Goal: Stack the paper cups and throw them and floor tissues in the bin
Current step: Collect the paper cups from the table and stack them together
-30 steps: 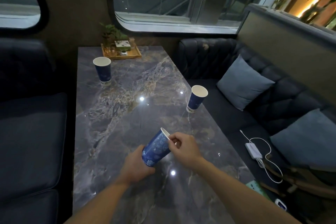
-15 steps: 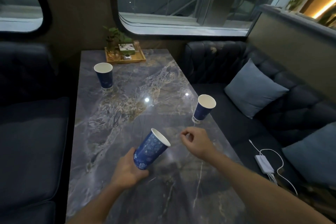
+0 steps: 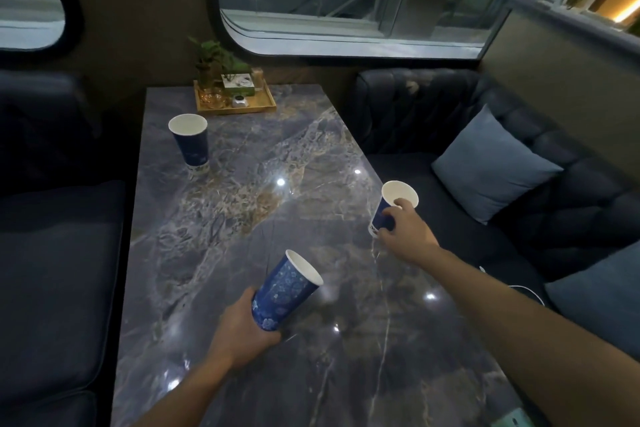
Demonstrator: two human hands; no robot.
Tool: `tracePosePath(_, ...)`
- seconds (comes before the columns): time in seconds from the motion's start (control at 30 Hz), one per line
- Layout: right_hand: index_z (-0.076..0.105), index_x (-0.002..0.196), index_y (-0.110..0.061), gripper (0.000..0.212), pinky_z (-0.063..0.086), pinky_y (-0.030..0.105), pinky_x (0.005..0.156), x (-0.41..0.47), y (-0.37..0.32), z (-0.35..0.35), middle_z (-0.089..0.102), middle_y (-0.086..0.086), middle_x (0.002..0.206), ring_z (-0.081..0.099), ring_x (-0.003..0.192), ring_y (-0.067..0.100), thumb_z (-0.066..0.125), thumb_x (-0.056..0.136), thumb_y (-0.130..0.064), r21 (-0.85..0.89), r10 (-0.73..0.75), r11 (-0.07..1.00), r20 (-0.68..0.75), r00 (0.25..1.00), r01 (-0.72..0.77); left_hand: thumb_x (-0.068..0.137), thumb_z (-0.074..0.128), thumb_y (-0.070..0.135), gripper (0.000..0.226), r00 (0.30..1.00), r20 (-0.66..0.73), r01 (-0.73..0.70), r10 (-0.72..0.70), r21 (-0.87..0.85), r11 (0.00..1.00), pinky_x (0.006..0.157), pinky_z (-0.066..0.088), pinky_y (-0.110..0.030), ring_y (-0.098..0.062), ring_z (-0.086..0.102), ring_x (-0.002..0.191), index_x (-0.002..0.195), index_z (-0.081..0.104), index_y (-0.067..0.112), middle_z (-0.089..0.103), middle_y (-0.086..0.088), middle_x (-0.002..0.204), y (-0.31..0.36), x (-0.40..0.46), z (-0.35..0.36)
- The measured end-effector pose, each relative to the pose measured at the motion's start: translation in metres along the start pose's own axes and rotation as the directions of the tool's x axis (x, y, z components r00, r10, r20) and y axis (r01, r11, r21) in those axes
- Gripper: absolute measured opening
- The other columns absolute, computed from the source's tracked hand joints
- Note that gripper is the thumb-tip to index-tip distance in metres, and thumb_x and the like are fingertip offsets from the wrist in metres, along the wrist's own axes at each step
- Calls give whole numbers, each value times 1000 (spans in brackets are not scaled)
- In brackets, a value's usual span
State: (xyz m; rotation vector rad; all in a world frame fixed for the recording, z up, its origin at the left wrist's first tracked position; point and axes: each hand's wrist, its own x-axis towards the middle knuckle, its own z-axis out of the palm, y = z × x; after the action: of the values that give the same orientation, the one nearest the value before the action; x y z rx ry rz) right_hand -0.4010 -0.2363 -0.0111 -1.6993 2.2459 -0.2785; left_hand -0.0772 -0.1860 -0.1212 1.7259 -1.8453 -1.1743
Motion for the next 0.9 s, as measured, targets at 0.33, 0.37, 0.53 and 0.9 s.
tracePosePath(0.33,61,111,-2,36,49,46,90,33,10,1,44,11,129,55,103,36,60,83,-24,-52,33,998,125,992,-26,45,74,38,53,998,-14,59,-59,-20,998,60,52,-26,-8,66,71,93,54,31,69,11,80,-12,2,-9)
tracePosePath(0.37,62,111,-4,36,49,46,90,34,12,2,45,11,127,55,103,36,60,83,-27,-55,46,998,147,988,-38,44,74,38,52,998,-19,67,-68,-16,998,58,49,-24,-9,65,70,92,54,31,68,11,80,-13,1,-10)
tracePosePath(0.53,61,108,-8,36,50,38,82,33,16,8,53,12,118,59,97,34,61,82,-32,-43,96,995,177,979,-90,42,74,38,55,995,-50,87,-87,1,996,59,50,-25,-9,64,69,93,57,27,68,11,79,-18,1,-14)
tracePosePath(0.9,59,111,-14,28,52,45,84,-8,7,0,51,3,119,55,103,27,49,85,-21,-80,-45,995,112,993,54,40,75,37,52,996,-44,81,-84,-53,995,59,54,-29,-4,65,66,88,57,25,70,8,76,-17,-20,-16)
